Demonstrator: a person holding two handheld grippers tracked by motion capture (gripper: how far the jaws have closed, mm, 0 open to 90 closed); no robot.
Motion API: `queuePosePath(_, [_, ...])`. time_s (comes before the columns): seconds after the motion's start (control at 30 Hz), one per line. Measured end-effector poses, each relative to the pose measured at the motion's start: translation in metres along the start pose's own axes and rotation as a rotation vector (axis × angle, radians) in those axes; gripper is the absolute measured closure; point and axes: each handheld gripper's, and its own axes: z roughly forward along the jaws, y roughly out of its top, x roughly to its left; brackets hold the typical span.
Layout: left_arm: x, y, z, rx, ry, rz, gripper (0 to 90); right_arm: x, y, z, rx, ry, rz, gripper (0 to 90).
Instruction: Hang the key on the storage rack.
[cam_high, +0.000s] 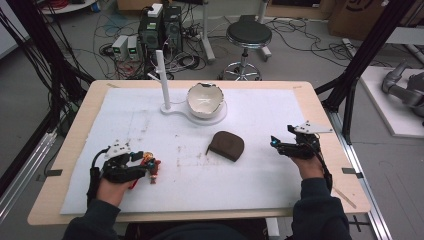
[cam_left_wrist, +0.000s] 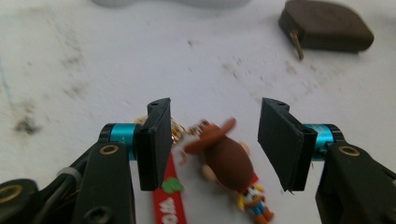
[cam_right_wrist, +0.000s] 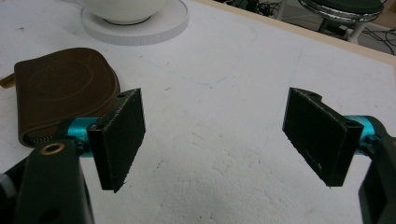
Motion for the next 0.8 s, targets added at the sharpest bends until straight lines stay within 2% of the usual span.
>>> queuePosePath(0.03, [-0.003, -0.001, 0.001, 0.010, 0.006, 0.000, 44.6, 0.000, 0.000, 0.000, 0.000, 0.000, 0.000, 21.4])
queuePosePath(0.07, [-0.010, -0.003, 0.001, 0.028, 0.031, -0.005, 43.0, -0.001, -0.001, -0.001, 0.002, -0.004, 0.002, 21.4])
queuePosePath(0.1, [-0.010, -0.003, 0.001, 0.028, 0.031, -0.005, 42.2, -0.001, -0.001, -0.001, 0.002, -0.004, 0.002, 21.4])
queuePosePath(0.13, [-0.017, -0.007, 0.003, 0.050, 0.058, -0.004, 41.2, -0.001, -0.002, -0.002, 0.003, -0.008, 0.004, 21.4])
queuePosePath(0.17, [-0.017, -0.007, 0.003, 0.050, 0.058, -0.004, 40.1, -0.001, -0.002, -0.002, 0.003, -0.008, 0.004, 21.4])
queuePosePath(0.2, [-0.023, -0.010, 0.005, 0.071, 0.079, 0.008, 39.0, -0.002, -0.002, -0.003, 0.001, -0.010, 0.010, 21.4])
queuePosePath(0.3, [-0.024, -0.012, 0.010, 0.095, 0.093, 0.014, 38.7, -0.002, -0.001, -0.002, -0.003, -0.007, 0.008, 21.4])
queuePosePath(0.4, [-0.025, -0.015, 0.024, 0.150, 0.110, 0.022, 38.6, 0.000, -0.001, 0.000, 0.005, -0.002, 0.003, 21.4])
queuePosePath(0.43, [-0.025, -0.015, 0.024, 0.150, 0.110, 0.022, 39.8, 0.000, -0.001, 0.001, 0.006, -0.005, 0.000, 21.4])
queuePosePath(0.47, [-0.025, -0.015, 0.028, 0.170, 0.115, 0.037, 39.9, 0.000, -0.001, 0.001, 0.004, -0.004, -0.002, 21.4])
queuePosePath(0.5, [-0.027, -0.012, 0.032, 0.180, 0.124, 0.087, 40.5, 0.000, -0.001, 0.001, 0.005, -0.005, 0.001, 21.4])
queuePosePath(0.53, [-0.027, -0.012, 0.032, 0.180, 0.124, 0.087, 42.2, 0.000, -0.001, 0.001, 0.005, -0.005, 0.001, 21.4])
queuePosePath(0.6, [-0.018, -0.007, 0.035, 0.177, 0.086, 0.115, 53.7, 0.000, -0.002, 0.000, 0.006, -0.004, 0.002, 21.4])
queuePosePath(0.63, [-0.014, -0.006, 0.036, 0.181, 0.069, 0.115, 55.4, 0.000, -0.002, 0.000, 0.008, -0.006, 0.004, 21.4])
queuePosePath(0.77, [-0.009, -0.003, 0.039, 0.182, 0.052, 0.117, 56.1, -0.001, -0.002, 0.000, 0.003, -0.007, 0.002, 21.4])
queuePosePath(0.8, [-0.008, -0.002, 0.040, 0.183, 0.053, 0.133, 56.0, -0.001, -0.002, 0.000, 0.003, -0.005, 0.003, 21.4])
